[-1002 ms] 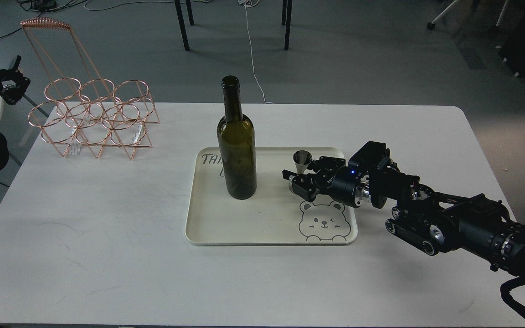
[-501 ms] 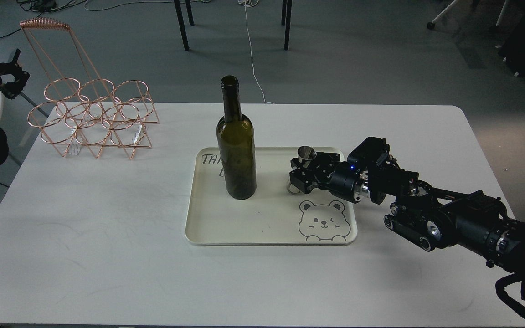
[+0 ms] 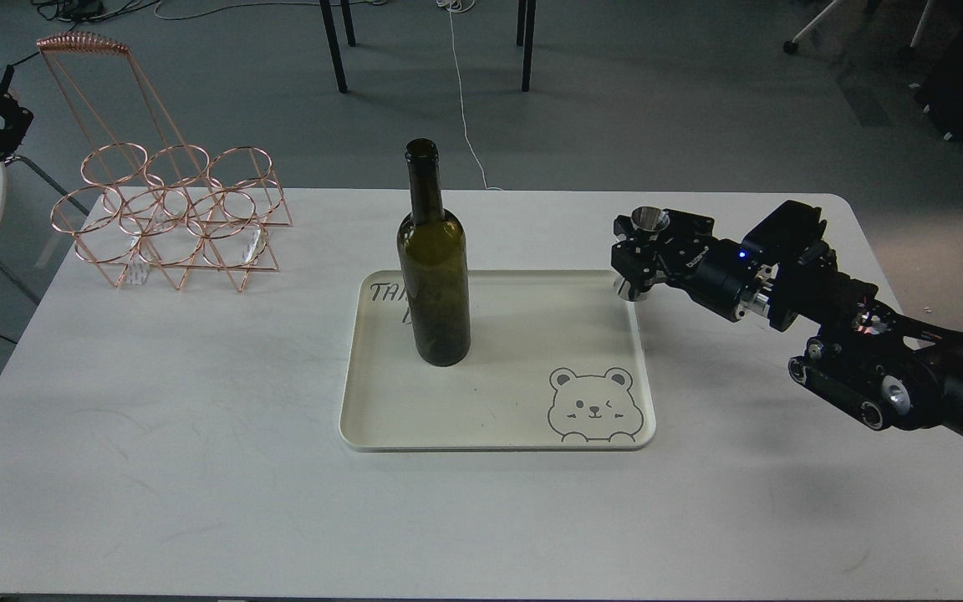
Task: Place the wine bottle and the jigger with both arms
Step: 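Lift the jigger with the right gripper and carry it off the tray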
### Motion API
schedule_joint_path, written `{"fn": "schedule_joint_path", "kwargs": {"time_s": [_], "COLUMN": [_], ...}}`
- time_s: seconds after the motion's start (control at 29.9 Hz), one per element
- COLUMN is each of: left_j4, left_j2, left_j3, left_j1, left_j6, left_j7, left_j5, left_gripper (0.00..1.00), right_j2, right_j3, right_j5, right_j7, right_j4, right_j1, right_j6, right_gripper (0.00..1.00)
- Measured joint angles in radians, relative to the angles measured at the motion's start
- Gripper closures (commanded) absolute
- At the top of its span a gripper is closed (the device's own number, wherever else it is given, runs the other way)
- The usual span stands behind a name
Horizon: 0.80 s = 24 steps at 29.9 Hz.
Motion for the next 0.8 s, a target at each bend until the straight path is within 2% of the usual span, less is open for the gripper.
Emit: {"fn": "schedule_joint_path", "kwargs": {"time_s": [0.3, 0.8], "left_j4": [-0.002, -0.005], "left_j2": [0.009, 0.003], "left_j3": [0.005, 0.008], "left_j1": [-0.014, -0.018], "left_j6": [0.007, 0.012], "left_j7": [0.001, 0.004], "left_j5": [0.002, 0.003], "left_gripper": [0.02, 0.02], "right_j2": [-0.139, -0.107], "right_j3": [0.04, 0.031], "right_j5": [0.105, 0.196], "right_j7": [0.0, 0.0], "right_j4": [-0.01, -0.097], "right_j1": [-0.094, -0.199], "right_j6": [-0.024, -0.051], "right_gripper": [0.99, 0.94]}}
